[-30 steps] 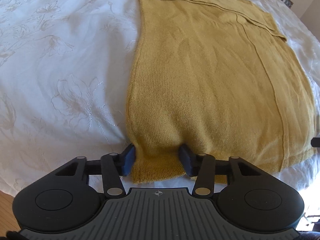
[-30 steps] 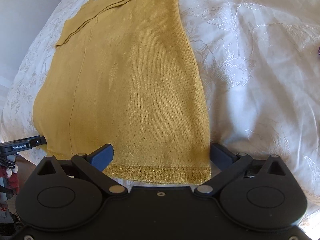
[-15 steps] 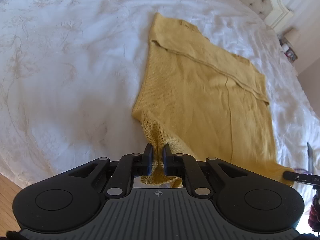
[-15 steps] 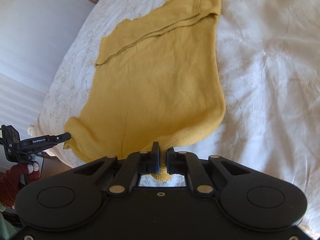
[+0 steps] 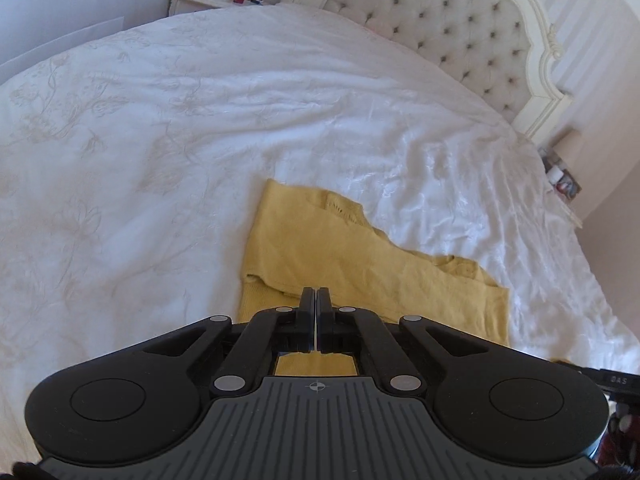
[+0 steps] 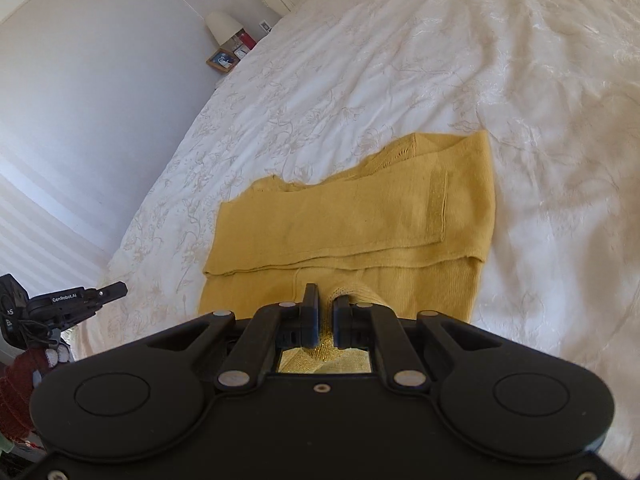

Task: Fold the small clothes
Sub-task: 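Lift the hem with both grippers and fold it over toward the collar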

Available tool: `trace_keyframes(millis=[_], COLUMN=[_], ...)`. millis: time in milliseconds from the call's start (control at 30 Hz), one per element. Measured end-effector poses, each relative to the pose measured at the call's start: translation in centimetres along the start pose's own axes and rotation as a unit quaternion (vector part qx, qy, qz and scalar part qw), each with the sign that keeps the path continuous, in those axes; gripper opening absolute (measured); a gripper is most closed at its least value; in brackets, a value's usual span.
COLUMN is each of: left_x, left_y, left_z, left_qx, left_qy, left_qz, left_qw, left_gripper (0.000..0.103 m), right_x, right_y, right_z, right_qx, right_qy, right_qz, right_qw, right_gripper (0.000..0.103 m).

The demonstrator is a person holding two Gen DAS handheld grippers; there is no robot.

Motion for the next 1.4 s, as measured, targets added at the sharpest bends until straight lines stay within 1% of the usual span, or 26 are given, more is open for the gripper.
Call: trace_keyframes(millis=[67,133,200,233,267,333,400,467,700,767,833,900,933,1067,1200,1267,1400], left_x=[1.1,2.0,2.4,2.4,2.3,2.1,1.8,1.7,2.6,2.9,3.1,3.4,3.4,3.1,2.7,2.4,2.2], left_y=[-0.2,-1.5,-2.9,-3.8,-4.5,-6.1,-7.3,-8.1,-9.6,-9.9,-10.1,-10.2,-10.2,-9.5,-7.7,-6.2,-2.1], left_z=[0.4,0.3,-0.2,-0.5,-1.0,-1.8,-2.7,-3.3,-3.5,-3.3,-3.0,-2.6,-2.3,-1.7,-1.9,-2.0,-1.3], left_qx=[0.023,0.055,0.074,0.074,0.068,0.056,0.051,0.04,0.03,0.027,0.034,0.044,0.044,0.033,-0.009,-0.027,-0.036], left_qy=[-0.011,-0.007,0.001,0.005,0.006,0.007,0.017,0.016,0.017,0.014,0.016,0.013,0.006,-0.001,-0.004,-0.006,-0.017], left_qz=[-0.02,-0.057,-0.081,-0.092,-0.103,-0.125,-0.142,-0.155,-0.183,-0.184,-0.182,-0.182,-0.179,-0.157,-0.13,-0.111,-0.068], left_qw=[0.9995,0.9968,0.994,0.993,0.9923,0.9905,0.9884,0.987,0.9826,0.9825,0.9826,0.9822,0.9828,0.987,0.9915,0.9934,0.9969], left_gripper=[0.002,0.004,0.011,0.02,0.027,0.029,0.031,0.033,0.034,0.033,0.032,0.02,0.005,0.003,0.003,0.003,0.003], right_x=[0.9,1.4,1.6,1.8,1.9,2.2,2.2,2.2,1.8,1.5,1.3,1.2,1.1,0.9,0.7,0.4,-0.2], right_y=[0.4,0.4,0.0,-0.3,-0.7,-1.3,-1.9,-2.3,-3.4,-3.5,-3.7,-3.8,-3.9,-4.1,-3.9,-3.4,-0.9], right_z=[0.3,0.6,0.6,0.6,0.6,0.7,0.8,0.8,1.1,1.1,1.1,1.2,1.1,1.2,1.3,1.3,0.8], right_qx=[0.002,0.009,0.02,0.024,0.027,0.035,0.046,0.05,0.048,0.049,0.049,0.049,0.049,0.057,0.066,0.073,0.081], right_qy=[-0.01,-0.023,-0.029,-0.03,-0.034,-0.041,-0.046,-0.049,-0.06,-0.061,-0.061,-0.062,-0.062,-0.064,-0.066,-0.067,-0.059], right_qz=[0.0,-0.003,-0.006,-0.007,-0.009,-0.013,-0.016,-0.017,-0.022,-0.02,-0.019,-0.018,-0.018,-0.011,-0.002,0.007,0.041], right_qw=[1.0,1.0,0.999,0.999,0.999,0.998,0.998,0.997,0.997,0.997,0.997,0.997,0.997,0.996,0.996,0.995,0.994], right_gripper=[0.014,0.014,0.014,0.014,0.015,0.015,0.015,0.015,0.015,0.015,0.015,0.015,0.015,0.015,0.015,0.015,0.015])
Point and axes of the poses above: each gripper's, at about its wrist camera, not at the fingertips, and x roughly the way its jaws point, z to its right, y to its top, the point moved 9 cm from there along x, roughly the way its jaws point, and after that the axes turned 5 degrees about z, right-handed, at the moved point
